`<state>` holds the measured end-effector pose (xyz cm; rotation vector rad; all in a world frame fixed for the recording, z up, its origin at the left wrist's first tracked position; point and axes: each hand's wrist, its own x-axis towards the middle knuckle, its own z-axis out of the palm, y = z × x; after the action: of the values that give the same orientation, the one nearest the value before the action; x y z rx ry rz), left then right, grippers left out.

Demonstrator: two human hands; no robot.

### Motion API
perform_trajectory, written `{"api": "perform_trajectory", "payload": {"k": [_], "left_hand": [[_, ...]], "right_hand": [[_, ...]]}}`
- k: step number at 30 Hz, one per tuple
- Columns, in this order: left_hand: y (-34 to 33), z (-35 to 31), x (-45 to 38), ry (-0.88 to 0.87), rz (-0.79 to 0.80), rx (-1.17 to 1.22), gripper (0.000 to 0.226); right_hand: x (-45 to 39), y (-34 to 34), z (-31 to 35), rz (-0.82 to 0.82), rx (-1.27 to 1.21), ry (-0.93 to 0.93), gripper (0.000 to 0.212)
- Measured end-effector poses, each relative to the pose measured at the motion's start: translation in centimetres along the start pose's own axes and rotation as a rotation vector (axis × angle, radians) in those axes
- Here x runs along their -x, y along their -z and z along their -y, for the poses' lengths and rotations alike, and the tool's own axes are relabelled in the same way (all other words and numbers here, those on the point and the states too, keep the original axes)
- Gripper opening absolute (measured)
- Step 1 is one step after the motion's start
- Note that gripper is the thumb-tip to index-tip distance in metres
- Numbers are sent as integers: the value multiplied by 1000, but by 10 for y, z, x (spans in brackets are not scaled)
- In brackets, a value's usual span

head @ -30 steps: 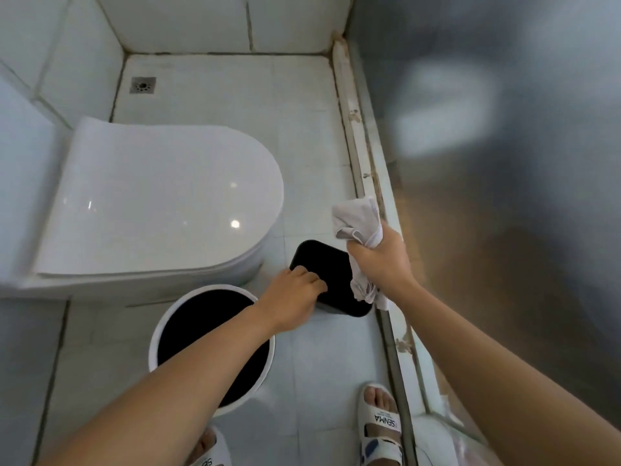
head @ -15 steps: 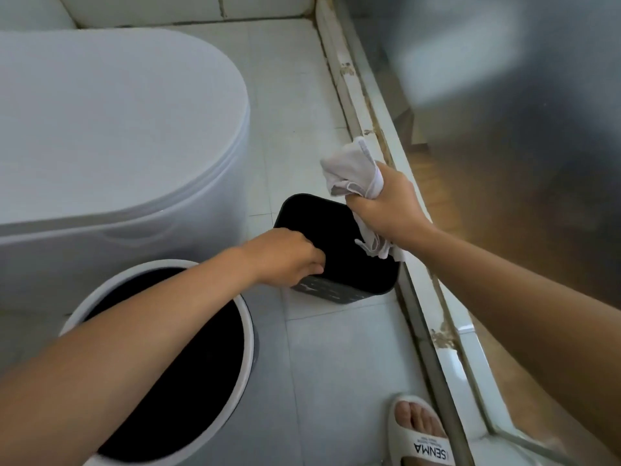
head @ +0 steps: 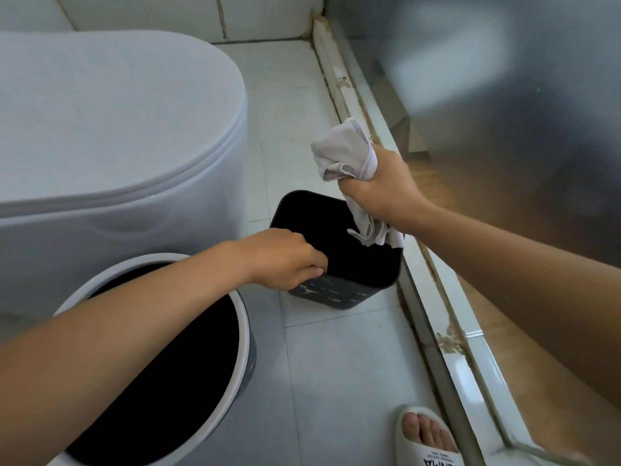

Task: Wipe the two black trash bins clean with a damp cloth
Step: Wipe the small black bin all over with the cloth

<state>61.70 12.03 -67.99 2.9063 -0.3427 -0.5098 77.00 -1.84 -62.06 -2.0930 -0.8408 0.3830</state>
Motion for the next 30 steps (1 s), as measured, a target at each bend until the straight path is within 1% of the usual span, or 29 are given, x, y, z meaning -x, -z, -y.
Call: {"api": "perform_trajectory", "payload": {"k": [2, 4, 8, 10, 13, 16, 18, 21, 23, 26, 28, 30], "left_hand": [[-4, -1, 1, -29, -4, -86, 28], [-8, -4, 1, -43, 5, -169, 24], [-5, -8, -2, -41, 31, -234, 32], [-5, -5, -3, -51, 32, -238, 31], [-6, -1, -4, -66, 24, -210, 24], [-4, 1, -4, -41, 58, -191, 27], [-4, -1, -2, -49, 64, -236, 22], [-7, -12, 5, -93, 65, -372, 28], [-12, -16, 11, -105, 23, -419, 30], [-7, -11, 16, -3, -113, -391, 29], [5, -6, 17, 145, -194, -317, 27], [21, -7, 20, 259, -190, -186, 27]], "right_hand": [[-1, 2, 6, 18, 9, 9, 17], [-3, 3, 12, 27, 25, 26, 12], [-11, 5, 26, 50, 58, 66, 17], [-16, 5, 32, 65, 65, 80, 20], [-25, 1, 39, 59, 56, 99, 23], [-33, -4, 42, 60, 61, 100, 21], [-33, -7, 39, 56, 49, 90, 17], [-27, -9, 33, 49, 19, 81, 22], [-22, -7, 29, 45, 22, 82, 22], [-16, 2, 30, 33, 21, 86, 16], [-13, 14, 39, 6, 1, 90, 18], [-10, 29, 52, -35, -24, 96, 14]]}}
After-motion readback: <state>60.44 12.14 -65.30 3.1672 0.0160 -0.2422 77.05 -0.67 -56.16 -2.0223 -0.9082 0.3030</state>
